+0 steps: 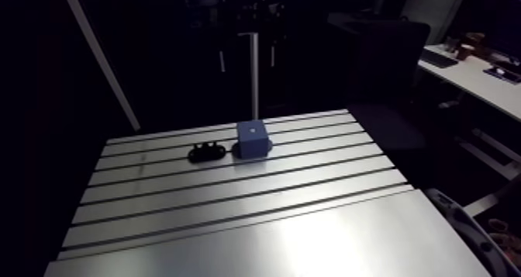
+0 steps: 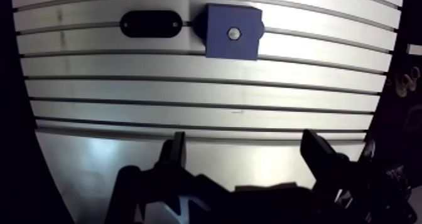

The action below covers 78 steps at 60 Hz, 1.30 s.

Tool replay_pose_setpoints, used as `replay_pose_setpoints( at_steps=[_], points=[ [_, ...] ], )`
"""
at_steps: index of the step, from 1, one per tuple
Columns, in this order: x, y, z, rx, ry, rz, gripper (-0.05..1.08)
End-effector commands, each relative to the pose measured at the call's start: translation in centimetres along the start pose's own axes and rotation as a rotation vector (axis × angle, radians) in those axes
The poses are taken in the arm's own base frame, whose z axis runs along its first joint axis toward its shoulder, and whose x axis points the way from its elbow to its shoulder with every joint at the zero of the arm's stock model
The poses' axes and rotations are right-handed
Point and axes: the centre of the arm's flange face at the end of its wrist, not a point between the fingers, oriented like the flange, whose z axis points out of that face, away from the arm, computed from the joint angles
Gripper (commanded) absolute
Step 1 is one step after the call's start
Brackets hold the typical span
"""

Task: Pick up the M10 bolt and insert it into the hex recess until seated.

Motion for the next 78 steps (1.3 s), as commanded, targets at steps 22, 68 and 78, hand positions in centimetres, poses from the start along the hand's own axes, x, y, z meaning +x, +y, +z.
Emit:
replay_pose_setpoints(
  at_steps=[22, 68, 78],
  points=[
    [-2.2, -1.0, -6.2, 0.005, 0.042, 0.005, 0.01],
    [-2.9, -5.0, -8.7, -0.003, 0.095, 0.068, 0.01],
    [-3.5, -6.6, -9.1, -0.007, 0.103, 0.052, 0.01]
  ],
)
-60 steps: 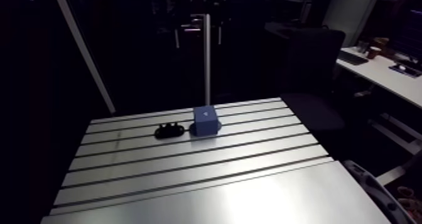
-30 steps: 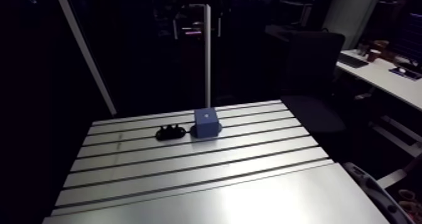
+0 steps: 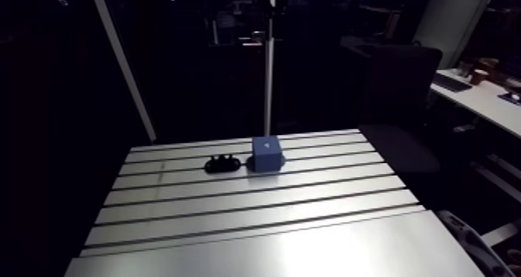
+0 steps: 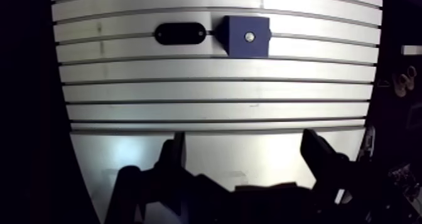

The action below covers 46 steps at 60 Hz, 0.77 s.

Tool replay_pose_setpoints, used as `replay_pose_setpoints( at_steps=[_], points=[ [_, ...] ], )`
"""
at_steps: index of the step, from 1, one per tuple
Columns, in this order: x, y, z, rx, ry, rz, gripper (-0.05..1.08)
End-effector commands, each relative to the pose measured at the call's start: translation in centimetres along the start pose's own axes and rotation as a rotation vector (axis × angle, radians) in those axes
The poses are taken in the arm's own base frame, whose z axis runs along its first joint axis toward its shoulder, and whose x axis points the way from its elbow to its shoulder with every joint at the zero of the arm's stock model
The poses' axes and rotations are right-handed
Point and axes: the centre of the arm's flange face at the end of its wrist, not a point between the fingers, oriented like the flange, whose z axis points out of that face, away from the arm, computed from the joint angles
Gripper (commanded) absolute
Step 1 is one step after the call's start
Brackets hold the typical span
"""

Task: Pick up the M10 bolt and insert it into the hex recess until seated.

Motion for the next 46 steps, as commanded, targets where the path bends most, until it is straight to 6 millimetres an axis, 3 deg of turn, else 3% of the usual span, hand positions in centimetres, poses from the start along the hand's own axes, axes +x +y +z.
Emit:
replay_pose_setpoints(
  at_steps=[1, 17, 46],
  points=[
    [-0.9, -1.8, -0.6, -0.003, 0.01, -0.006, 0.01],
    [-1.7, -3.2, -0.5, -0.007, 0.005, -0.025, 0.01],
    [-2.0, -3.4, 0.3, -0.007, -0.012, -0.027, 0.01]
  ],
)
